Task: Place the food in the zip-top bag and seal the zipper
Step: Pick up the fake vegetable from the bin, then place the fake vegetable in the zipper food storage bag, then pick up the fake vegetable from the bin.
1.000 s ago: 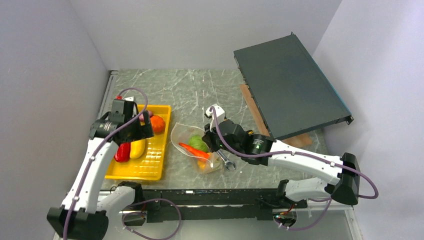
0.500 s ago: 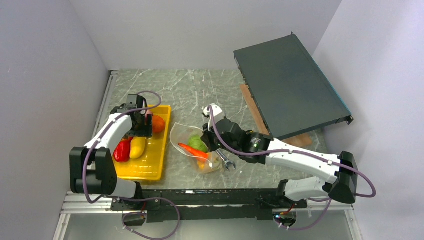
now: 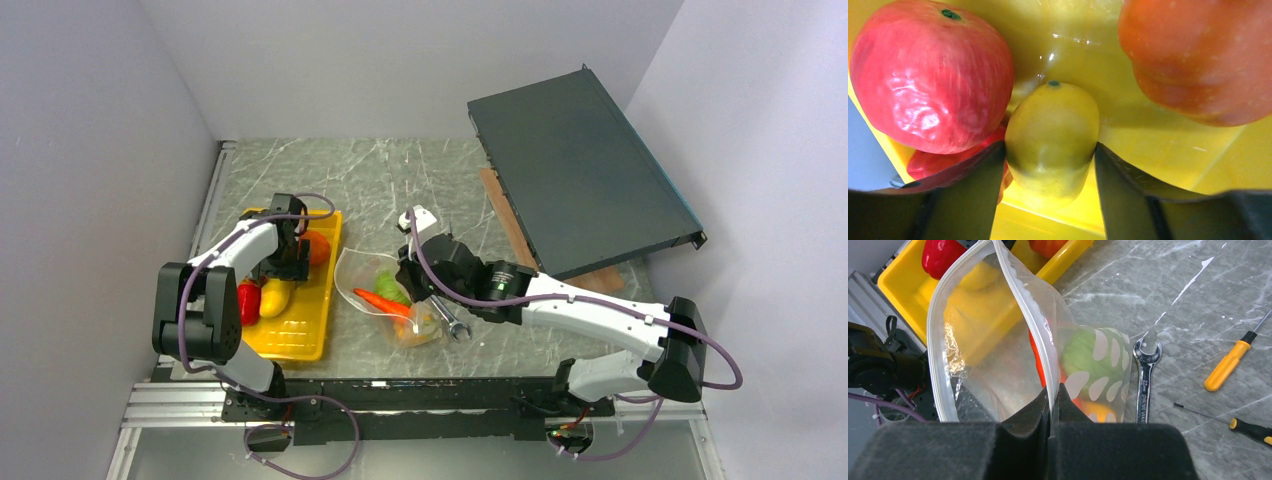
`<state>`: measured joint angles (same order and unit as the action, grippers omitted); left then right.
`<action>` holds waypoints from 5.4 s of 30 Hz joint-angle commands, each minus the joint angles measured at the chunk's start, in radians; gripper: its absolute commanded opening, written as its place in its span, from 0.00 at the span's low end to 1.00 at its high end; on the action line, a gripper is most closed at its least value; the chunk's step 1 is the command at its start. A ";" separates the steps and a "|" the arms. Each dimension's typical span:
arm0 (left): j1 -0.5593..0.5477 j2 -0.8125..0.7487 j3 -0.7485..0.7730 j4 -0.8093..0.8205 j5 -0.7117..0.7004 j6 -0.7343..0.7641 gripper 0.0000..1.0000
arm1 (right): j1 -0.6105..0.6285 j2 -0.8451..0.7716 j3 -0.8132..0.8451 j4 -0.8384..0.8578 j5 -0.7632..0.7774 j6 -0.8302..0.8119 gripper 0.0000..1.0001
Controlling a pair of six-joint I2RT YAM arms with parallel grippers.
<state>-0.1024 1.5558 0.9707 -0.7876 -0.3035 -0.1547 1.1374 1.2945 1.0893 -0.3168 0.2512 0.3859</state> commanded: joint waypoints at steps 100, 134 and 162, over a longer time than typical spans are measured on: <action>-0.836 -0.902 0.001 -0.017 -0.113 -0.646 1.00 | -0.140 -0.164 -0.117 0.124 -0.212 0.205 0.00; -0.040 -0.291 -0.022 -0.097 -0.389 -0.182 1.00 | -0.146 -0.075 -0.045 0.095 -0.238 0.189 0.00; 0.081 -0.163 -0.058 -0.118 -0.239 -0.386 1.00 | -0.146 -0.101 -0.059 0.094 -0.284 0.222 0.00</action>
<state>-0.0372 1.3857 0.9146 -0.8871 -0.5163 -0.4808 0.9943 1.2156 0.9993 -0.2455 -0.0101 0.5884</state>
